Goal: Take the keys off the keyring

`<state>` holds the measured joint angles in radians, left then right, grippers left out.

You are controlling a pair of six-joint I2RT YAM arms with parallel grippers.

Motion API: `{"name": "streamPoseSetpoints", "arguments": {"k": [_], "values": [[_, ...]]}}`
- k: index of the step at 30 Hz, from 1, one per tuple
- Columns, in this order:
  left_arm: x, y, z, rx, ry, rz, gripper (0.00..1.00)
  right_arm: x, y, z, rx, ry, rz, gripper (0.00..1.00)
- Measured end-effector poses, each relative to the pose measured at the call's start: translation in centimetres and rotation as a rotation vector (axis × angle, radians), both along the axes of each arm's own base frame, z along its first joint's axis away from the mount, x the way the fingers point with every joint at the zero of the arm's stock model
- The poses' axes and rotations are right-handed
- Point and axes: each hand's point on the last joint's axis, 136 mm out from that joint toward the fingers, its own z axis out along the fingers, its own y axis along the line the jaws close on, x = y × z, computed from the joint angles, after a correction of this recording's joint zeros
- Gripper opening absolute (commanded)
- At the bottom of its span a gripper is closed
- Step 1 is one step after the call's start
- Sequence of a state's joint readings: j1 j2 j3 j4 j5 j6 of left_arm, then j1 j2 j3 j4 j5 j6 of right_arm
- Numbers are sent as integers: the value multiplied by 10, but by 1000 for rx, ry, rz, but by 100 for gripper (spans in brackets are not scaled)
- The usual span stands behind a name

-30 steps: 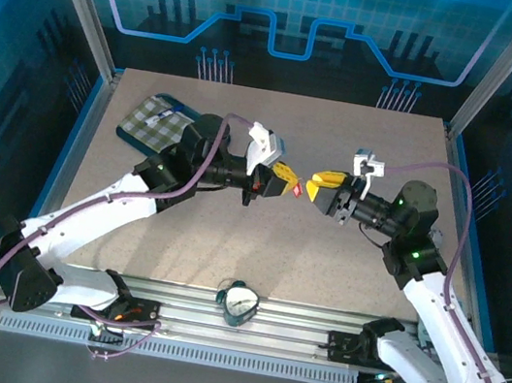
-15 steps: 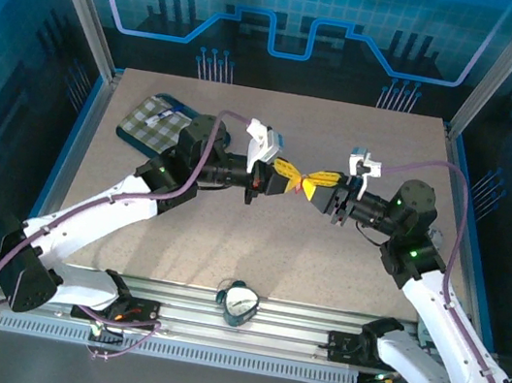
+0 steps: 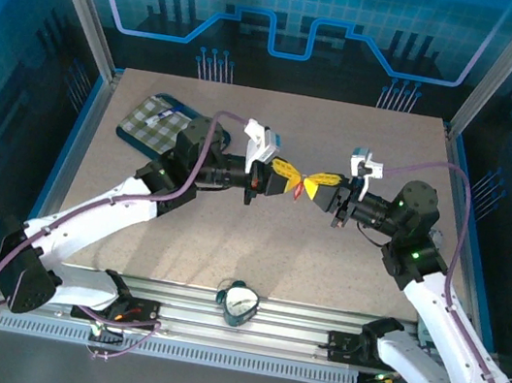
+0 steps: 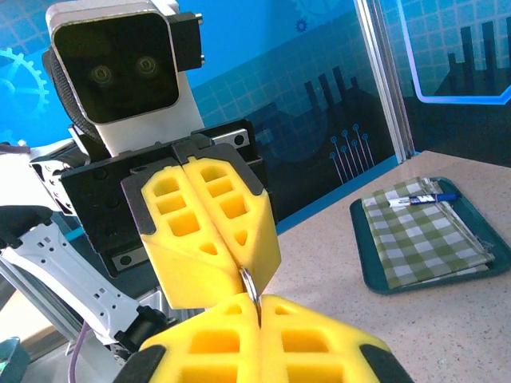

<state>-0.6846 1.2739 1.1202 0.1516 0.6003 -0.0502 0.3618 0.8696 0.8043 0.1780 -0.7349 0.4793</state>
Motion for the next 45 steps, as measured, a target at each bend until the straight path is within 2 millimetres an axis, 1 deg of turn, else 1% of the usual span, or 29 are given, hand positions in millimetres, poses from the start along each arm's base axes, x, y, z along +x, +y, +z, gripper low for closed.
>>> {"name": "streamPoseSetpoints", "arguments": {"k": [4, 6, 7, 9, 13, 15, 16, 18, 22, 27, 38, 44, 45], "values": [[-2, 1, 2, -13, -7, -3, 0, -2, 1, 3, -13, -10, 2, 0], [-2, 1, 4, -20, -7, -6, 10, -2, 1, 4, -18, -14, -1, 0], [-2, 1, 4, -23, -4, -6, 17, -2, 1, 4, -20, -15, -2, 0], [-3, 0, 4, -28, 2, -10, 24, -3, 1, 6, -19, -17, 0, 0], [-6, 0, -1, -29, 19, -24, 27, -3, 1, 7, -17, -22, -4, 0], [-8, 0, -2, -32, 28, -32, 33, -4, 1, 8, -16, -24, -3, 0], [-9, 1, -2, -34, 31, -35, 34, -4, 1, 9, -16, -23, -3, 0], [-11, 1, 1, -41, 24, -44, 35, -5, 1, 14, -10, -32, -3, 0], [-14, 1, 6, -56, 11, -60, 33, -8, 1, 24, 3, -56, 9, 0], [-17, 1, 10, -71, 17, -77, 37, -12, 3, 25, 5, -53, 33, 0], [-24, 0, 17, -93, 19, -121, 40, -21, 5, 26, 12, -47, 80, 0], [-27, -1, 21, -110, 23, -144, 39, -26, 6, 27, 17, -41, 107, 0], [-27, -2, 22, -111, 24, -147, 36, -26, 6, 28, 18, -41, 110, 0]]}}
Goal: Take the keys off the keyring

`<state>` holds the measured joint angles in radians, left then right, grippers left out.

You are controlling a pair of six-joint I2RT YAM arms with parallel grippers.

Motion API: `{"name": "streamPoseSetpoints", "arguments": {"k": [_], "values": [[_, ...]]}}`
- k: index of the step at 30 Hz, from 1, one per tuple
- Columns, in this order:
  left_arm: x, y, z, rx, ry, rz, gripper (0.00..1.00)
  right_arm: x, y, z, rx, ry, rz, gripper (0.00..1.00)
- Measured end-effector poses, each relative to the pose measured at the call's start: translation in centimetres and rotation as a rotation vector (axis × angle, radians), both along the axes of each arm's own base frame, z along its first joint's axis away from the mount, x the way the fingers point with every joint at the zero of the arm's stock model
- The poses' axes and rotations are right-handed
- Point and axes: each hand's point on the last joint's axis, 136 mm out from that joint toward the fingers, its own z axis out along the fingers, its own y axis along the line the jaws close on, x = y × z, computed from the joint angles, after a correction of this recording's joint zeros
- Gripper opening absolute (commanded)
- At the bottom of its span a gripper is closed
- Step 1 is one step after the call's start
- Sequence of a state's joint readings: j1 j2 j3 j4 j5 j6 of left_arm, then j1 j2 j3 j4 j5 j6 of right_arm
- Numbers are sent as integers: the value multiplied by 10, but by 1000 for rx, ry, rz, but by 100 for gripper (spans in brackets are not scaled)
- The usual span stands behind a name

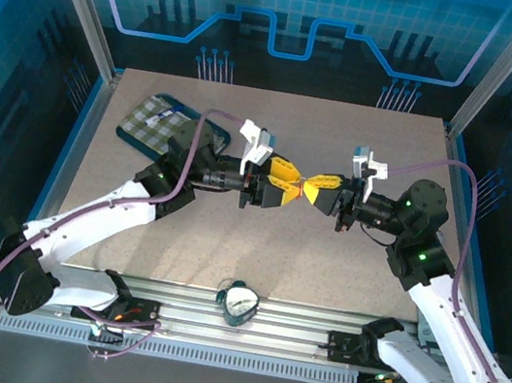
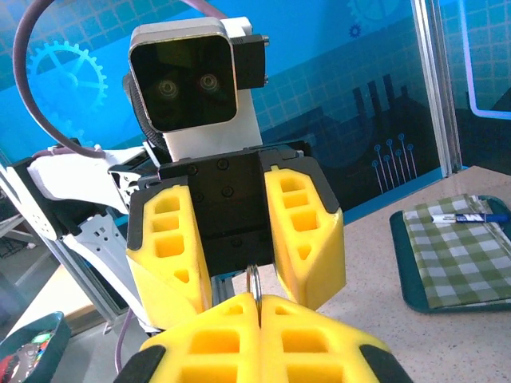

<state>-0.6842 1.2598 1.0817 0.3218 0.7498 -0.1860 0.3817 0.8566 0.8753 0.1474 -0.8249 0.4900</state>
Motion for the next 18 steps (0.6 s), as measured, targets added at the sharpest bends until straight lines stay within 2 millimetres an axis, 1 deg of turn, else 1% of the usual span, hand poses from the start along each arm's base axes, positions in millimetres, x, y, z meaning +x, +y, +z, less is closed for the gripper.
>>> {"name": "streamPoseSetpoints", "arguments": {"k": [1, 3, 5, 7, 8, 13, 16, 18], "values": [[0, -1, 0, -1, 0, -4, 31, -1, 0, 0, 0, -1, 3, 0], [0, -1, 1, -4, 3, -9, 27, -2, 0, 0, 1, 1, 10, 0], [0, -2, 1, -6, 11, -18, 27, -3, 1, 0, 1, 3, 17, 0], [0, -3, 1, -7, 14, -25, 20, -4, 2, 0, 1, 4, 24, 0], [-1, -4, 2, -9, 14, -29, 18, -5, 2, 0, 1, 4, 26, 0], [-2, -3, 5, -14, 10, -43, 1, -5, 2, 0, 1, 3, 26, 0], [-3, -2, 5, -12, 14, -48, 1, -5, 2, 0, 1, 3, 25, 0], [-3, -2, 5, -12, 14, -47, 7, -4, 2, 0, 2, 3, 23, 0]]}}
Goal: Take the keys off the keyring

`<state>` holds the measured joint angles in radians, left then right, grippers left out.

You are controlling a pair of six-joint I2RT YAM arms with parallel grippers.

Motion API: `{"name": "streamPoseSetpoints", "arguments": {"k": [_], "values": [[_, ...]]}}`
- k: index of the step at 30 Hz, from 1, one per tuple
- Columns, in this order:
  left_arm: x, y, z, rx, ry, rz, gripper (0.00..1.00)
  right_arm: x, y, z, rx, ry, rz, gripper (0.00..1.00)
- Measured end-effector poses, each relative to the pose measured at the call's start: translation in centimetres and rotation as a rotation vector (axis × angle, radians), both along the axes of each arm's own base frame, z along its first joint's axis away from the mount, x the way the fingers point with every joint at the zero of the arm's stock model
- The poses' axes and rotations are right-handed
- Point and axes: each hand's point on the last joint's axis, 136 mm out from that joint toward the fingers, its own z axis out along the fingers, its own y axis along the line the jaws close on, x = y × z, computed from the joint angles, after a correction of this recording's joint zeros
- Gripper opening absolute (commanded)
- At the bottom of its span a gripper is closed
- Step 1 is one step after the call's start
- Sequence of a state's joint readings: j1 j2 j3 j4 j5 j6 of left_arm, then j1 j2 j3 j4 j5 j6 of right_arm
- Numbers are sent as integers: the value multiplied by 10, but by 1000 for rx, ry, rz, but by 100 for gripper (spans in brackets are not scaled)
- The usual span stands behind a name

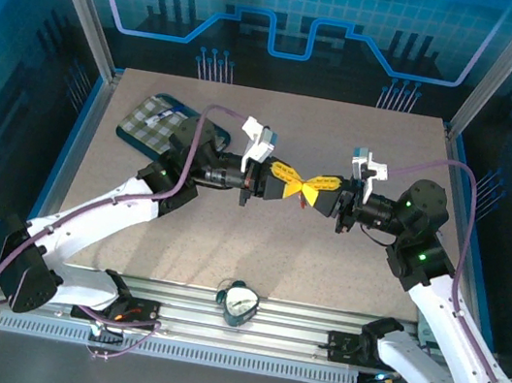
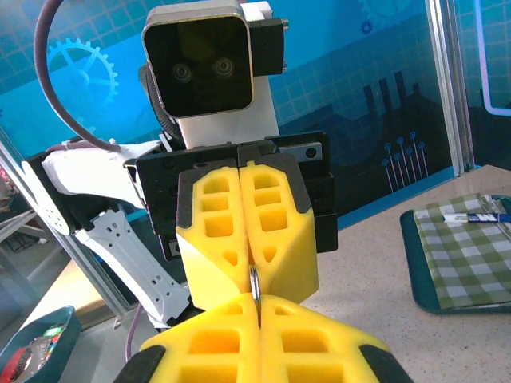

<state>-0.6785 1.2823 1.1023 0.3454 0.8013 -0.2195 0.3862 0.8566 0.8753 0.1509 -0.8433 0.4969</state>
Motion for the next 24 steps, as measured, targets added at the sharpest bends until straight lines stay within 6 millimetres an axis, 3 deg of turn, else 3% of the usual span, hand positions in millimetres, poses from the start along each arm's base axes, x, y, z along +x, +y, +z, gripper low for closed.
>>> {"name": "streamPoseSetpoints", "arguments": {"k": [3, 9, 14, 18, 20, 23, 24], "values": [[0, 0, 0, 0, -5, 1, 17, 0, 0, 0, 0, 0, -1, 0], [1, 1, -1, 0, -7, 6, 18, 0, 0, 0, 0, 1, -1, 0], [1, 4, -1, -8, -4, 12, 15, 1, 0, 0, 1, 5, -4, 0], [1, 4, 0, -12, 5, 10, 9, 1, 0, 1, 6, 6, -4, 0], [1, 4, 1, -14, 5, 7, 1, 1, 0, 1, 8, 10, -4, 0], [0, 4, 2, -17, 4, 1, 0, 1, 0, 3, 11, 9, -3, 0], [0, 4, 2, -18, 3, 1, 0, 1, 0, 3, 12, 9, -3, 5]]}}
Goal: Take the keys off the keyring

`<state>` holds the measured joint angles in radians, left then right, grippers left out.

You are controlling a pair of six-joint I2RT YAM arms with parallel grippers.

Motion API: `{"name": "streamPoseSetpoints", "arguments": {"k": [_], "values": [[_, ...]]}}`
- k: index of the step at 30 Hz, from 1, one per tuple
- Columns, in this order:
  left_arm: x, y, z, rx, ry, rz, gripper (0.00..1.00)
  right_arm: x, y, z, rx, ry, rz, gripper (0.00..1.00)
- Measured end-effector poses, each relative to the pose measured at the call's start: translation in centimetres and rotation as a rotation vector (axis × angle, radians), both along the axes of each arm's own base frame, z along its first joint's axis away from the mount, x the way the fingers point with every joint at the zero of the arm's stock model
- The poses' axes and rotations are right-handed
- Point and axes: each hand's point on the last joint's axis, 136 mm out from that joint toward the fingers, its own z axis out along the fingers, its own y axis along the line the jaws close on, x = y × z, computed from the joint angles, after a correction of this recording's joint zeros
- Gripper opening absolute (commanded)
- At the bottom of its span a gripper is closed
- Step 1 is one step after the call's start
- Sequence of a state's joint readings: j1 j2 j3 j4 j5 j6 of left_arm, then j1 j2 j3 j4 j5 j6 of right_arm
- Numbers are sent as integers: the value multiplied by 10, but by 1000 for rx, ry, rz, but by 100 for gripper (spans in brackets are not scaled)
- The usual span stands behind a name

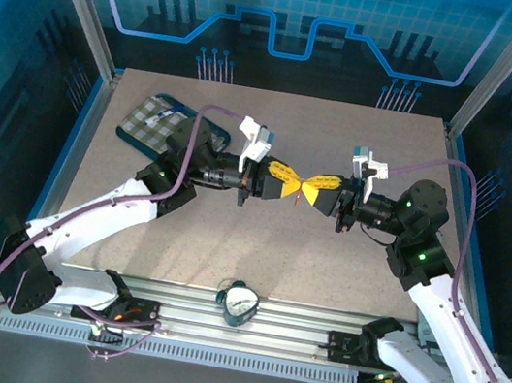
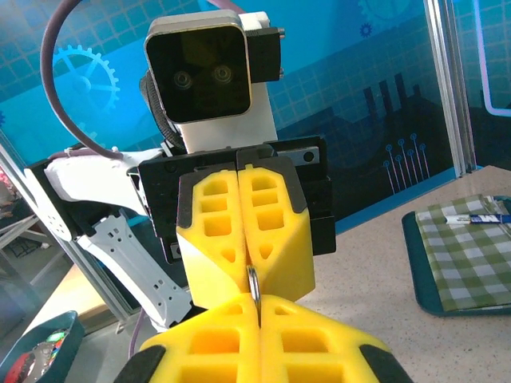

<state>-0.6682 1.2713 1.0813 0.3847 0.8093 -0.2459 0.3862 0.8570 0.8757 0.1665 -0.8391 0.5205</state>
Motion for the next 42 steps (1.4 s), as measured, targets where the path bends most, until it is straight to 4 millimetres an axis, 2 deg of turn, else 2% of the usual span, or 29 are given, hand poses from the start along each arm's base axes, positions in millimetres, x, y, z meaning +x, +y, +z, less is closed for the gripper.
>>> {"name": "streamPoseSetpoints", "arguments": {"k": [3, 4, 5, 7, 11, 14, 19, 35, 39, 42], "values": [[0, 0, 0, -1, -3, 1, 0, 0, 0, 0, 0, 6, -2, 39], [0, 0, 0, -2, -7, 1, 0, 1, -1, -1, -2, 7, -9, 47], [1, 0, 0, -4, -13, 3, 0, 4, -3, -1, -2, 16, -25, 52], [5, 3, 0, -18, -22, 15, 0, 10, -10, -1, 1, 26, -57, 56], [21, 16, 4, -70, 0, 47, 0, 23, -28, 2, 34, 41, -119, 71], [27, 18, 9, -102, 17, 32, 0, 19, -24, -3, 37, 48, -85, 72], [24, 15, 12, -130, 48, -27, 0, 11, -11, -10, 31, 38, -25, 65], [13, 14, 24, -171, 53, -106, 0, 10, 13, -15, 23, -47, 1, 62], [12, 14, 25, -171, 51, -108, 0, 11, 19, -11, 17, -70, -4, 57], [11, 14, 25, -170, 51, -112, 0, 14, 20, -7, 15, -88, -19, 47]]}}
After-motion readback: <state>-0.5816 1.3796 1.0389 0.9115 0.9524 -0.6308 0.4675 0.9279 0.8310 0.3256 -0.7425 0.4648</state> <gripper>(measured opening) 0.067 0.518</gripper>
